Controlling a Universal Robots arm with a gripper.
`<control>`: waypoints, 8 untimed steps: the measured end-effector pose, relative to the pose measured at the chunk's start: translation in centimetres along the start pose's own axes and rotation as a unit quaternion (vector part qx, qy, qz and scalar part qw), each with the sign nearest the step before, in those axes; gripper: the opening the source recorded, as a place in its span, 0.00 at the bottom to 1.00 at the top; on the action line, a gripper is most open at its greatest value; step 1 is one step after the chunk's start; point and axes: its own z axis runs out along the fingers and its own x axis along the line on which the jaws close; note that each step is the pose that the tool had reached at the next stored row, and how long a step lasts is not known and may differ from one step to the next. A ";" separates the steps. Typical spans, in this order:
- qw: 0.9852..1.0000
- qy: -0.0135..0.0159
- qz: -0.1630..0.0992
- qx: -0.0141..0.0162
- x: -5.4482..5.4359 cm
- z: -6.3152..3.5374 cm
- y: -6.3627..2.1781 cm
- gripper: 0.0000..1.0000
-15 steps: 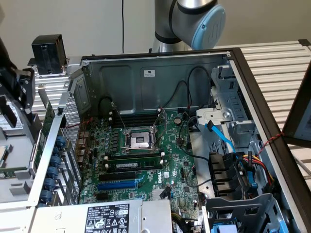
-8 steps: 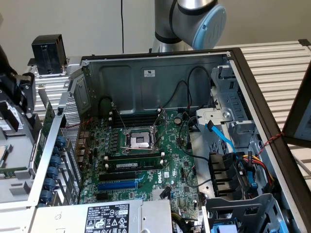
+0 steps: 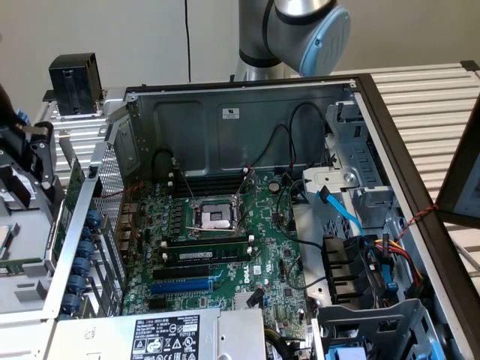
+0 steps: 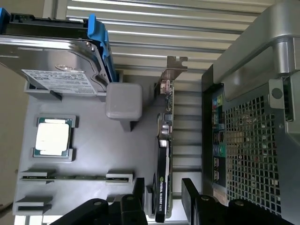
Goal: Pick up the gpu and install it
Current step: 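Pick up the gpu and move the gpu toward the slot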
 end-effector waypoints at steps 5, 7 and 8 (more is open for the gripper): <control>1.000 0.000 0.001 0.001 -0.3 0.88 0.01 0.45; 1.000 0.000 0.001 0.004 -0.4 1.12 0.12 0.45; 1.000 0.000 0.001 0.006 -0.4 1.20 0.20 0.45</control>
